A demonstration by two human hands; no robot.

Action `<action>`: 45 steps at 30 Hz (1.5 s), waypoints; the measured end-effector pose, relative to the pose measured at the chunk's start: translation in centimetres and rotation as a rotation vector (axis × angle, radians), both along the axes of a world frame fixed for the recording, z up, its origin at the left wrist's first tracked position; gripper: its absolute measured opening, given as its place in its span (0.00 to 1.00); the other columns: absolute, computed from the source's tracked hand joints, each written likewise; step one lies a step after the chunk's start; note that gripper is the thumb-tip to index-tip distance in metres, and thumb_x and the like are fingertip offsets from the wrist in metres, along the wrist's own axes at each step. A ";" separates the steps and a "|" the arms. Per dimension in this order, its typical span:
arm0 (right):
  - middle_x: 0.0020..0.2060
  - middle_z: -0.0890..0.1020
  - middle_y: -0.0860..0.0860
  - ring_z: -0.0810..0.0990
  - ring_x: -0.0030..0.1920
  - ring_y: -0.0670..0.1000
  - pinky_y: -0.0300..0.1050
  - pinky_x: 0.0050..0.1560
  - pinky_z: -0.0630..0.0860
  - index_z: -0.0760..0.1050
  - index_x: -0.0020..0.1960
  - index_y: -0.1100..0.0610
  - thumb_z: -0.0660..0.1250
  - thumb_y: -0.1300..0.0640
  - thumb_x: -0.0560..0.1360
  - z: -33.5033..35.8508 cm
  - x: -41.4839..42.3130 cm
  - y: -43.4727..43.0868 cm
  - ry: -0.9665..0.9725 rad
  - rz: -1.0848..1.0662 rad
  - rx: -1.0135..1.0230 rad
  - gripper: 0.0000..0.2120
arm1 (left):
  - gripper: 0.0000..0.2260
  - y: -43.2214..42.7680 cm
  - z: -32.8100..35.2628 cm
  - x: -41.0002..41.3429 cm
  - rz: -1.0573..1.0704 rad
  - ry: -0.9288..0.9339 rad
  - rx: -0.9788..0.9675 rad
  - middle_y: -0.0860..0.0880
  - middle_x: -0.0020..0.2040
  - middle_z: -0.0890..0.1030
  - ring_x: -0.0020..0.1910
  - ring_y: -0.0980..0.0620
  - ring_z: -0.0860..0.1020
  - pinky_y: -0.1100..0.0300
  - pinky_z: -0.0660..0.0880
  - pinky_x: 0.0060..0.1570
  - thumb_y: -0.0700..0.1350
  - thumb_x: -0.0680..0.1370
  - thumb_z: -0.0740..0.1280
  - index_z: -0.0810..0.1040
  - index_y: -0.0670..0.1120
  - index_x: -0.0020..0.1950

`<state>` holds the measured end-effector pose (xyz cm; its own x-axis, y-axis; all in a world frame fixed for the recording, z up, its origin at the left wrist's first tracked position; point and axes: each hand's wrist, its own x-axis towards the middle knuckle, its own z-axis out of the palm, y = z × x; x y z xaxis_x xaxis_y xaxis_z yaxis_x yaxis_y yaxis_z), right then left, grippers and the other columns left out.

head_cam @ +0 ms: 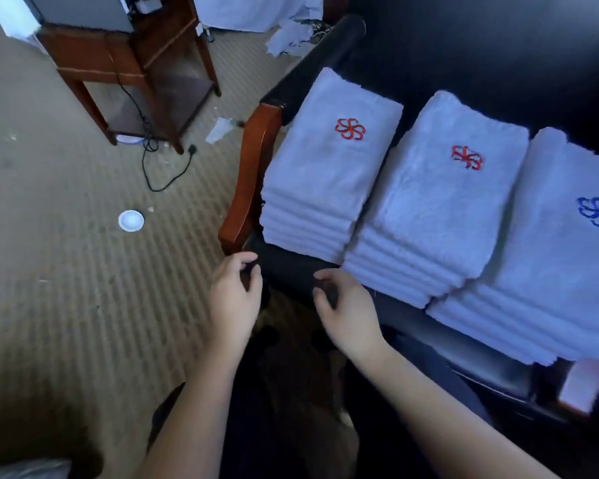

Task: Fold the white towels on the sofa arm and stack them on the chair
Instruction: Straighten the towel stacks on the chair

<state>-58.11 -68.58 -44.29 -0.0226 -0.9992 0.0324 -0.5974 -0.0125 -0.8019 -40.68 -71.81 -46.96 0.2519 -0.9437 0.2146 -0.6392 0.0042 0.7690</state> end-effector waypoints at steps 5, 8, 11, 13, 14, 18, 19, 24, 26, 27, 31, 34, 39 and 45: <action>0.61 0.75 0.50 0.72 0.64 0.49 0.28 0.56 0.60 0.68 0.71 0.59 0.64 0.60 0.78 -2.6 1.5 -1.8 -0.008 -0.171 0.125 0.21 | 0.11 -2.1 -2.7 0.5 -0.086 -0.006 0.012 0.48 0.56 0.80 0.53 0.50 0.78 0.61 0.72 0.54 0.39 0.78 0.67 0.77 0.42 0.60; 0.60 0.71 0.43 0.67 0.59 0.37 0.18 0.53 0.56 0.64 0.73 0.57 0.63 0.60 0.78 -3.5 2.3 -2.3 0.000 -0.232 0.091 0.24 | 0.16 -4.5 -3.3 0.5 -0.116 -0.015 0.014 0.48 0.59 0.79 0.52 0.50 0.77 0.58 0.73 0.54 0.40 0.77 0.68 0.75 0.42 0.64; 0.62 0.68 0.41 0.67 0.60 0.37 0.22 0.58 0.61 0.59 0.76 0.56 0.63 0.60 0.78 -3.9 3.4 -2.5 -0.006 -0.270 0.097 0.28 | 0.18 -6.3 -4.5 0.9 -0.118 -0.035 0.040 0.49 0.58 0.80 0.50 0.49 0.77 0.58 0.73 0.53 0.40 0.77 0.69 0.73 0.42 0.67; 0.63 0.70 0.43 0.72 0.61 0.43 0.32 0.57 0.66 0.60 0.75 0.55 0.62 0.59 0.78 -3.8 3.5 -2.7 -0.027 -0.306 0.135 0.27 | 0.19 -7.1 -5.6 0.9 -0.116 -0.054 0.093 0.49 0.56 0.80 0.51 0.47 0.77 0.53 0.75 0.54 0.42 0.77 0.70 0.74 0.43 0.67; 0.63 0.72 0.45 0.74 0.59 0.44 0.31 0.55 0.66 0.60 0.75 0.55 0.62 0.59 0.78 -3.7 3.4 -2.9 -0.038 -0.319 0.147 0.26 | 0.19 -7.4 -6.0 0.9 -0.115 -0.053 0.115 0.49 0.55 0.80 0.51 0.47 0.78 0.52 0.75 0.53 0.43 0.77 0.70 0.74 0.43 0.66; 0.60 0.71 0.45 0.74 0.61 0.47 0.35 0.55 0.67 0.61 0.72 0.56 0.63 0.59 0.78 -3.9 2.6 -3.6 -0.092 -0.346 0.191 0.24 | 0.09 -8.2 -6.7 0.3 -0.095 -0.038 0.064 0.52 0.41 0.77 0.41 0.52 0.75 0.56 0.74 0.44 0.43 0.77 0.69 0.79 0.42 0.56; 0.62 0.71 0.46 0.73 0.63 0.49 0.37 0.57 0.68 0.61 0.72 0.57 0.63 0.60 0.78 -4.0 2.4 -3.7 -0.101 -0.343 0.206 0.25 | 0.06 -8.3 -6.8 0.3 -0.083 -0.035 0.035 0.52 0.40 0.76 0.39 0.53 0.73 0.55 0.74 0.41 0.42 0.78 0.68 0.79 0.42 0.53; 0.63 0.73 0.44 0.78 0.53 0.44 0.27 0.44 0.70 0.59 0.73 0.54 0.66 0.61 0.75 -4.6 2.5 -3.3 -0.130 -0.347 0.193 0.29 | 0.02 -9.0 -6.3 1.0 -0.070 -0.034 -0.063 0.54 0.40 0.77 0.33 0.53 0.70 0.58 0.70 0.34 0.39 0.75 0.66 0.78 0.44 0.45; 0.58 0.73 0.42 0.78 0.50 0.42 0.23 0.41 0.69 0.59 0.72 0.54 0.67 0.59 0.75 -4.8 2.7 -2.9 -0.122 -0.332 0.203 0.29 | 0.02 -8.7 -5.9 1.8 -0.058 -0.023 -0.063 0.54 0.41 0.77 0.33 0.52 0.72 0.56 0.72 0.34 0.40 0.76 0.66 0.78 0.44 0.46; 0.57 0.74 0.41 0.79 0.49 0.41 0.23 0.40 0.69 0.61 0.72 0.54 0.67 0.58 0.75 -4.9 2.8 -2.8 -0.100 -0.323 0.204 0.28 | 0.02 -8.6 -5.9 2.3 -0.061 -0.029 -0.044 0.53 0.42 0.77 0.34 0.51 0.73 0.54 0.74 0.35 0.40 0.76 0.66 0.78 0.44 0.47; 0.47 0.80 0.40 0.77 0.38 0.34 0.23 0.38 0.68 0.71 0.57 0.50 0.68 0.52 0.76 -4.8 2.7 -3.3 -0.102 -0.416 0.153 0.11 | 0.06 -8.1 -5.9 4.1 -0.131 -0.046 0.057 0.53 0.47 0.80 0.38 0.53 0.77 0.53 0.78 0.44 0.42 0.78 0.66 0.80 0.45 0.53; 0.40 0.78 0.39 0.75 0.36 0.30 0.21 0.39 0.66 0.75 0.50 0.49 0.69 0.52 0.76 -4.9 2.7 -3.9 -0.161 -0.488 0.119 0.05 | 0.10 -8.1 -5.6 3.5 -0.138 0.065 0.086 0.57 0.49 0.79 0.38 0.59 0.75 0.68 0.73 0.41 0.43 0.77 0.69 0.78 0.47 0.58; 0.33 0.78 0.41 0.76 0.33 0.36 0.25 0.35 0.68 0.76 0.45 0.51 0.67 0.55 0.77 -5.1 2.5 -4.6 -0.145 -0.547 0.087 0.02 | 0.03 -9.3 -6.4 2.8 -0.106 0.076 0.071 0.50 0.45 0.80 0.38 0.51 0.76 0.55 0.76 0.42 0.40 0.77 0.68 0.79 0.44 0.50; 0.36 0.82 0.47 0.82 0.37 0.50 0.46 0.44 0.79 0.76 0.46 0.50 0.66 0.54 0.77 -5.6 2.5 -4.6 -0.120 -0.580 0.053 0.01 | 0.04 -9.3 -6.5 2.8 -0.109 -0.011 0.031 0.48 0.45 0.79 0.38 0.68 0.74 0.71 0.70 0.36 0.34 0.77 0.65 0.79 0.41 0.47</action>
